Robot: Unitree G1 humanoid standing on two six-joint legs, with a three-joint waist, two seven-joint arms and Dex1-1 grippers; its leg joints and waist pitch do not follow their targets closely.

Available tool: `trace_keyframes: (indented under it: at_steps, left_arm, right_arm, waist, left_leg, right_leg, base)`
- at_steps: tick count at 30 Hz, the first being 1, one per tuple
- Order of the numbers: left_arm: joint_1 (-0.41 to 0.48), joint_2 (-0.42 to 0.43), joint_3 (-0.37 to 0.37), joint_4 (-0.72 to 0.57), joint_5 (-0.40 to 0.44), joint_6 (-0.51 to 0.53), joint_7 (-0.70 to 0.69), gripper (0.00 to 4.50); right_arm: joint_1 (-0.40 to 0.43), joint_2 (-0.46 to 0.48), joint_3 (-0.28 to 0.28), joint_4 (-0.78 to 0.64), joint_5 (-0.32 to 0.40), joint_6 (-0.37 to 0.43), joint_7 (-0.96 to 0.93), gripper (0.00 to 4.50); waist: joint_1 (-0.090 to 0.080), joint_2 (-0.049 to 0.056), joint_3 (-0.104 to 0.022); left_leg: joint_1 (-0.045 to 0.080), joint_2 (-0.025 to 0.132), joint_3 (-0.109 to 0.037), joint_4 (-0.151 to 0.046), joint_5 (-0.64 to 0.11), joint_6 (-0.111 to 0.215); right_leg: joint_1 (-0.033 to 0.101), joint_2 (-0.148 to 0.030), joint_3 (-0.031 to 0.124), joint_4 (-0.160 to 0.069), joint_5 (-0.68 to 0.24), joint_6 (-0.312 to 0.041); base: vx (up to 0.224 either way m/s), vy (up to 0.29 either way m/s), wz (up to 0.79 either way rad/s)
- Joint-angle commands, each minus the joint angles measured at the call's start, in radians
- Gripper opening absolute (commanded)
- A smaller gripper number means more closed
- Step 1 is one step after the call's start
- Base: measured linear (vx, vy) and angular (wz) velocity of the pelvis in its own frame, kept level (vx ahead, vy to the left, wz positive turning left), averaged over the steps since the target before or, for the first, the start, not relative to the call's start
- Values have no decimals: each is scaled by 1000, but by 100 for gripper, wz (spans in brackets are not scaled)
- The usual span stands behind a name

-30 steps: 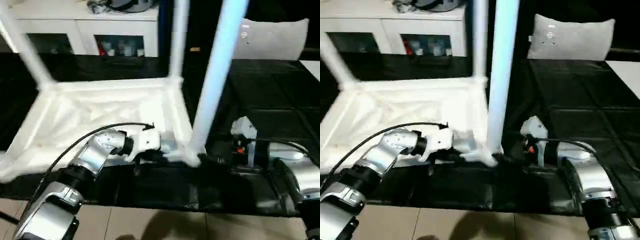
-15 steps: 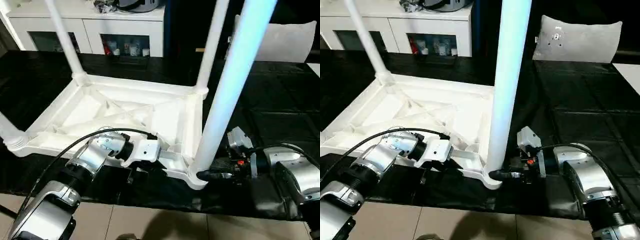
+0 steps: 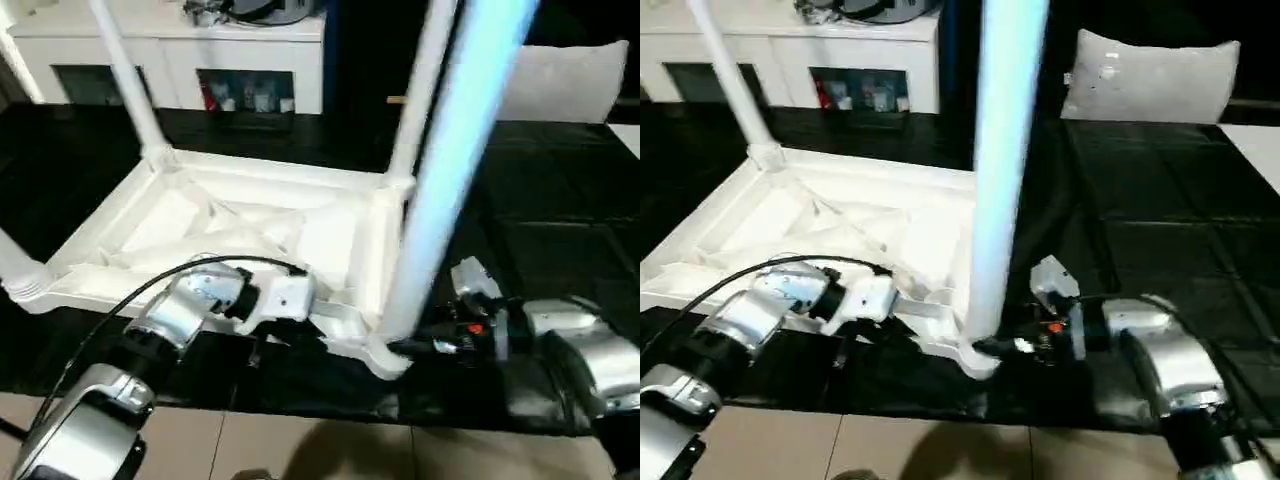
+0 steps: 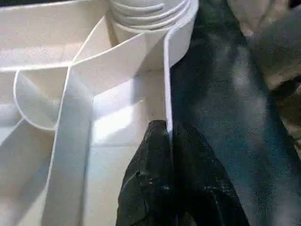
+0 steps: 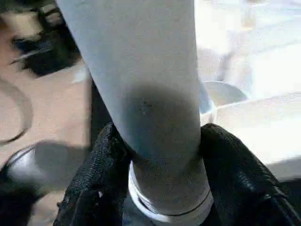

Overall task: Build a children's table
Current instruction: Rotate leg to tighten

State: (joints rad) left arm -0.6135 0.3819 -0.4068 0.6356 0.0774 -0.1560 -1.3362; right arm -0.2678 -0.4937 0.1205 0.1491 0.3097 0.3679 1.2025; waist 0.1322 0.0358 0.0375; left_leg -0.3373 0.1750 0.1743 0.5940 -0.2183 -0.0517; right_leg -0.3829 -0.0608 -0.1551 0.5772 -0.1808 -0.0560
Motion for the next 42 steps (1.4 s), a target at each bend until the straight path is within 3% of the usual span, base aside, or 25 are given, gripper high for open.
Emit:
trace_keyframes:
  at_steps: [1, 3, 4, 7, 9, 10, 12, 15, 16, 19, 21, 27, 29, 30, 31, 36, 42]
  left_arm:
    - [5, -41, -17, -27, 0, 32, 38, 0]
    - [4, -57, -2, -35, -4, 92, 75, 0]
    - [3, -79, 15, -45, -14, 150, 112, 0]
    - [0, -135, 37, -72, -12, 248, 210, 0]
    - [0, -162, 45, -86, -7, 274, 256, 0]
    - [-2, -187, 53, -93, 1, 299, 304, 0]
    - [-6, -202, 61, -93, 15, 316, 350, 0]
    - [-4, -197, 63, -106, 30, 336, 367, 0]
    - [-3, -193, 65, -111, 35, 340, 372, 0]
    - [1, -171, 68, -110, 45, 325, 372, 0]
    - [2, -162, 67, -109, 47, 317, 372, 0]
    - [0, -110, 49, -82, 55, 216, 313, 0]
    - [-3, -95, 42, -71, 61, 195, 301, 0]
    - [-6, -87, 38, -60, 64, 182, 294, 0]
    - [-7, -82, 36, -57, 64, 174, 285, 0]
    - [-5, -45, 13, -52, 41, 98, 168, 0]
    - [-3, -8, -22, -49, 27, 12, 53, 0]
  right_arm:
    - [-20, 39, 1, -6, -28, 25, -122, 201]
    - [-35, 79, -10, 6, -47, 35, -203, 199]
    - [-53, 122, -20, 21, -65, 54, -287, 197]
    - [-103, 216, -38, 66, -113, 105, -485, 195]
    - [-129, 261, -52, 91, -130, 118, -574, 195]
    - [-152, 300, -60, 118, -136, 114, -630, 195]
    - [-169, 328, -66, 138, -133, 99, -660, 195]
    - [-173, 339, -60, 144, -155, 73, -669, 229]
    - [-169, 337, -59, 145, -165, 65, -672, 263]
    - [-150, 319, -61, 134, -162, 41, -648, 284]
    - [-143, 308, -62, 135, -163, 21, -638, 297]
    - [-90, 211, -87, 79, -110, -35, -480, 345]
    - [-77, 171, -85, 72, -102, -48, -422, 362]
    - [-72, 146, -84, 73, -99, -62, -389, 372]
    - [-70, 133, -84, 75, -97, -69, -370, 385]
    - [-59, 36, -73, 72, -70, -95, -215, 426]
    - [-39, -39, -27, 40, -36, -88, -37, 431]
  waist:
    - [-4, -9, -51]
    - [-19, -3, -47]
    - [-29, -4, -49]
    - [-51, 2, -50]
    - [-69, 3, -52]
    - [-70, 8, -56]
    - [-74, 8, -58]
    - [-67, 8, -68]
    - [-66, 9, -68]
    - [-58, 12, -71]
    - [-52, 14, -73]
    - [-29, 13, -71]
    - [-22, 17, -72]
    - [-18, 26, -70]
    - [-16, 21, -69]
    - [-7, 23, -67]
    - [15, 22, -72]
  left_leg:
    - [-3, 55, -23, -63, -118, 53]
    - [4, 46, -22, -61, -145, 46]
    - [3, 51, -25, -63, -149, 39]
    - [-1, 53, -33, -65, -160, 24]
    - [-3, 49, -31, -62, -151, 31]
    - [-3, 50, -32, -61, -134, 39]
    - [-8, 52, -32, -61, -117, 46]
    - [-16, 58, -33, -57, -35, 81]
    - [-17, 59, -33, -55, -25, 88]
    - [-15, 66, -34, -52, -6, 105]
    - [-20, 67, -34, -49, 18, 117]
    - [-19, 68, -31, -50, -14, 121]
    - [-19, 71, -34, -50, -19, 123]
    - [-19, 67, -31, -47, -31, 125]
    - [-20, 64, -28, -47, -41, 123]
    - [-19, 57, -25, -46, -53, 125]
    - [-19, 65, -26, -43, -34, 143]
  right_leg:
    - [56, -107, 62, -103, -421, 1]
    - [54, -105, 55, -119, -499, 35]
    - [54, -103, 54, -119, -492, 32]
    - [57, -105, 51, -114, -462, 8]
    - [58, -107, 58, -113, -435, -9]
    - [58, -107, 62, -107, -404, -21]
    - [61, -107, 64, -101, -362, -36]
    - [66, -109, 74, -74, -202, -75]
    - [64, -108, 75, -70, -172, -82]
    - [64, -113, 78, -59, -102, -114]
    - [64, -113, 79, -53, -64, -120]
    - [63, -112, 77, -58, -106, -97]
    - [62, -111, 77, -56, -99, -91]
    - [61, -110, 75, -59, -117, -87]
    - [60, -109, 75, -65, -150, -77]
    - [59, -103, 69, -79, -252, -34]
    - [53, -103, 70, -68, -207, -44]
  base:
    - [0, 0, 0]
    - [0, 0, 0]
    - [0, 0, 0]
    - [0, 0, 0]
    - [0, 0, 0]
    - [0, 0, 0]
    - [0, 0, 0]
    - [0, 0, 0]
    - [0, 0, 0]
    - [0, 0, 0]
    - [0, 0, 0]
    - [0, 0, 0]
    - [0, 0, 0]
    - [0, 0, 0]
    - [0, 0, 0]
    - [0, 0, 0]
    - [0, 0, 0]
